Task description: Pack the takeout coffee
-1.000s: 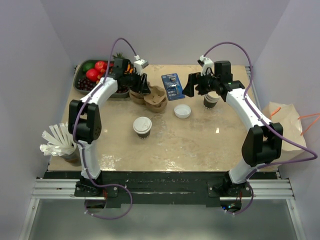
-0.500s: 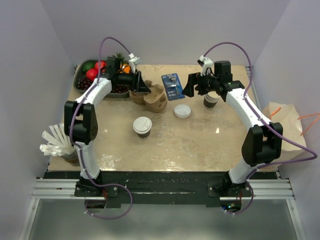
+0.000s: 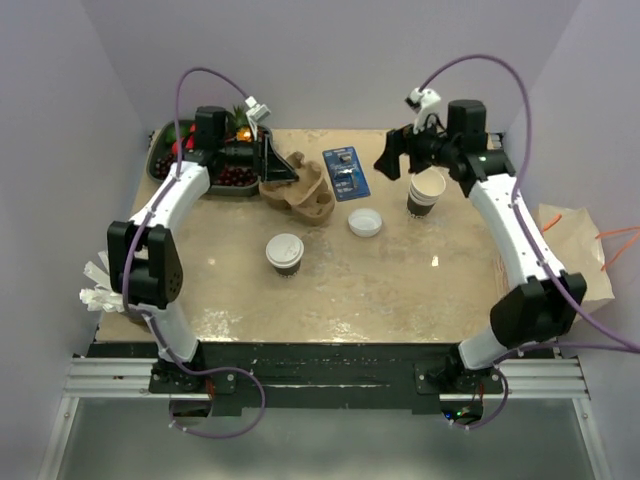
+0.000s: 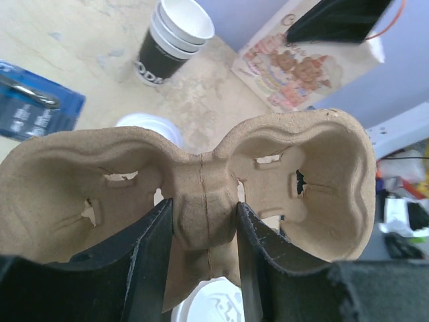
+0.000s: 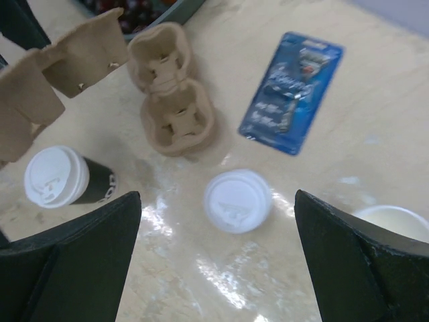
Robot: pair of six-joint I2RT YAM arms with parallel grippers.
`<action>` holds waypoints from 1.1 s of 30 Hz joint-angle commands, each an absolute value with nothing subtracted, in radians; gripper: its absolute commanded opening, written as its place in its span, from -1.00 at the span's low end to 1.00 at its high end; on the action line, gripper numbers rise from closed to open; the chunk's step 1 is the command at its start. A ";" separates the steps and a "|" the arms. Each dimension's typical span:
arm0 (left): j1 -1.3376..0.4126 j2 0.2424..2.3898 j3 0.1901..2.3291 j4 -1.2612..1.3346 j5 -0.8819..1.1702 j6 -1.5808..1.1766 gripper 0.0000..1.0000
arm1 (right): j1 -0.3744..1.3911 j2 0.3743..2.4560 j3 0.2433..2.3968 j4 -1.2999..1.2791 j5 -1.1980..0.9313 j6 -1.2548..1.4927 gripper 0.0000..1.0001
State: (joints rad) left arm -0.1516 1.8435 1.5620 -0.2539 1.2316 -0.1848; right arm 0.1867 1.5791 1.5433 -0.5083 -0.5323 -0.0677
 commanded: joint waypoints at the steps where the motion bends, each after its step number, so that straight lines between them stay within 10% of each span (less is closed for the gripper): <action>1: -0.195 1.735 1.624 -0.385 1.022 0.043 -1.00 | 0.158 1.428 1.732 -0.592 -0.175 -0.140 0.98; 9: -0.374 1.540 1.517 -0.356 0.822 0.152 -1.00 | 0.003 1.436 2.138 -0.920 0.199 -0.273 0.75; 33: -0.463 1.376 1.318 -0.207 0.913 0.037 -1.00 | -0.371 1.195 1.908 -1.198 0.693 -0.670 0.53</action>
State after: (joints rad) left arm -0.4480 1.3682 1.2774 -0.2447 0.8776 0.0200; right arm -0.3195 1.2377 1.9251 -1.2209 0.5945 -0.5598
